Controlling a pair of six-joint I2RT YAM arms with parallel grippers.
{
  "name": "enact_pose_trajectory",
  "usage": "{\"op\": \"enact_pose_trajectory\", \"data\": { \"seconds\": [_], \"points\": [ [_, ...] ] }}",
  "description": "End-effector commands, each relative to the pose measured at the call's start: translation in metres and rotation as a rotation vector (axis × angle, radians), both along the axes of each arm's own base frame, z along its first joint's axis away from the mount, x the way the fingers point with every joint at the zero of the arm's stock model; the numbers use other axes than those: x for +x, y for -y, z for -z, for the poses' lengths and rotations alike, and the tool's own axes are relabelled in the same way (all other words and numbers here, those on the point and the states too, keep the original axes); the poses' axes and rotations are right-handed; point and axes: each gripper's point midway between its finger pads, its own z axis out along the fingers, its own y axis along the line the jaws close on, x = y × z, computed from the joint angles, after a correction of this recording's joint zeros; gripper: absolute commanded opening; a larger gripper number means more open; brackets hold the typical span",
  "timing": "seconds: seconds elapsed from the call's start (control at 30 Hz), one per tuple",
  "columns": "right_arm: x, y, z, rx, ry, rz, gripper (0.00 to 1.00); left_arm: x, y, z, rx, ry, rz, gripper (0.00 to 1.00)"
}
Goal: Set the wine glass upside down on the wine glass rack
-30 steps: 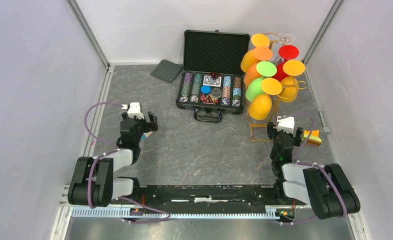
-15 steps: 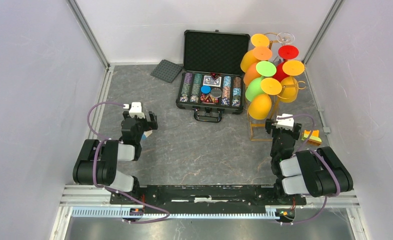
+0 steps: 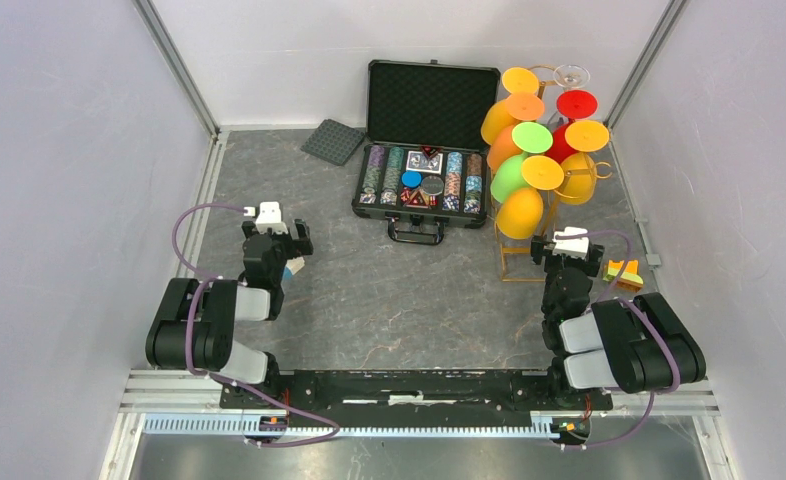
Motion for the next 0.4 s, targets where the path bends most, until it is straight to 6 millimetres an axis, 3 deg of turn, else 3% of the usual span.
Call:
{"op": "enact_pose_trajectory", "data": {
  "seconds": [0.0,0.37],
  "points": [
    [-0.0260,0.0022,0.0176,-0.013,-0.034,-0.016,0.98,0.0102,-0.0040,-0.0149,0.040,0.050,-0.013,1.00],
    [-0.0257,0.0020,0.0170,-0.013,-0.032,-0.016,0.98,0.0110,-0.0038,-0.0147,0.041,0.047,-0.013,1.00]
  ]
}}
